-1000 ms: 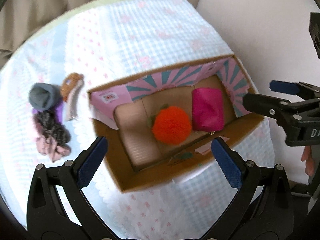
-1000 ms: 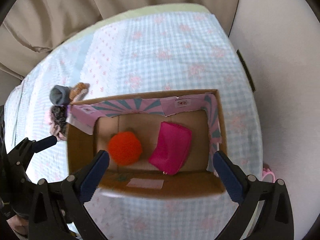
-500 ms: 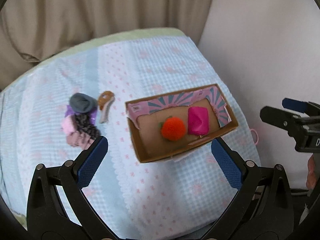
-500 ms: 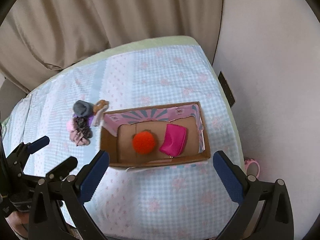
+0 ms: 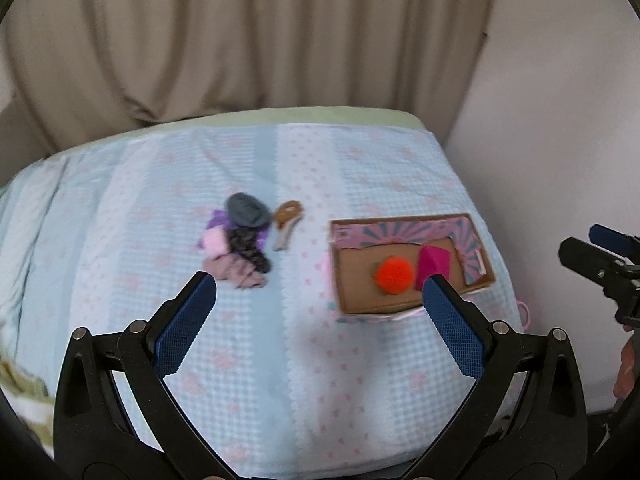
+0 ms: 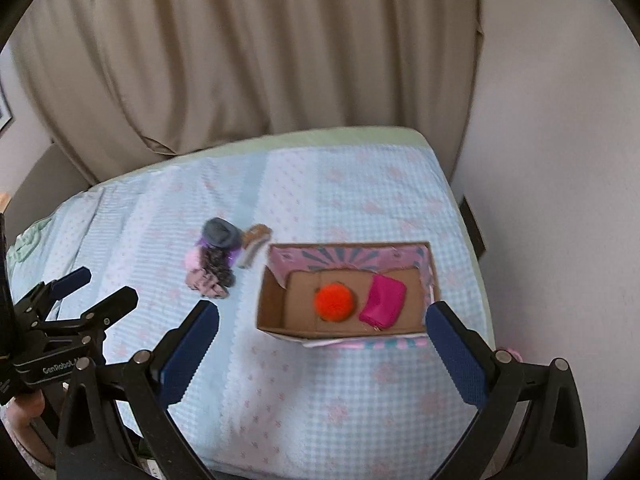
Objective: Organize soft objects
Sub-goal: 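Move both tools back toward the remaining item pile, then grasp the pink scrunchie with the left tool while the right tool grasps the black cloth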
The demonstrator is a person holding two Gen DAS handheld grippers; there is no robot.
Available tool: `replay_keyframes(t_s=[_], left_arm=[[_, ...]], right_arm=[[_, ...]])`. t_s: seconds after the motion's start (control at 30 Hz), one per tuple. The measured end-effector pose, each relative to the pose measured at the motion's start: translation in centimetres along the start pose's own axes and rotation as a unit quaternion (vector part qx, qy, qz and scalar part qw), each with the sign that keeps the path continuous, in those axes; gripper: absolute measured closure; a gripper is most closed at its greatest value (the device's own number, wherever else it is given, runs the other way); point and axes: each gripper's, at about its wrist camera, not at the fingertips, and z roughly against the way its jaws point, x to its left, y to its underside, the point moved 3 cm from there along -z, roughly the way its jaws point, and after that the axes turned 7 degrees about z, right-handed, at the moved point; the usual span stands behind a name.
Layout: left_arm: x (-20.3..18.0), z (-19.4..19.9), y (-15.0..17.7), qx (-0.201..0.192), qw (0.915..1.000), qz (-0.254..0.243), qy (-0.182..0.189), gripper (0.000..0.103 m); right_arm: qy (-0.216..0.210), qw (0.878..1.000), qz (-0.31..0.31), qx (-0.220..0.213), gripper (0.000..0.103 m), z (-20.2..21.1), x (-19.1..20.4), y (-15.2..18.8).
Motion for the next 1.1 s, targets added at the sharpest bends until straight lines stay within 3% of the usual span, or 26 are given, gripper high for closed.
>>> replay_keyframes(t_s=[0.27,0.63,0.9,1.1], left_arm=[[6.7,2.3,0.6,-0.030,0.9969,0.048,-0.055,0.000],[14.3,1.4,-1.8,-0.043,0.9962,0.049,-0.058,0.000],[20.3,-3.5,-5.6,-0.022,0.9988,0.022,-0.039,0.000],[23.8,-10.6,-7.4,0.015,0.9997,0.021,0.003,0.000]], right_arm=[[-0.037,0.999,0.013,-0.035,0.000,-0.6,4.7,-0.6],[-0.044,0.998,0.000,-0.036,0.000,-3.5,12.1,-2.1],[-0.014,0.999,-0.027,-0.032,0.000,-8.3,17.9,-3.3],[0.003,0.998,-0.052,-0.021,0.000,-14.7,20.6,-3.7]])
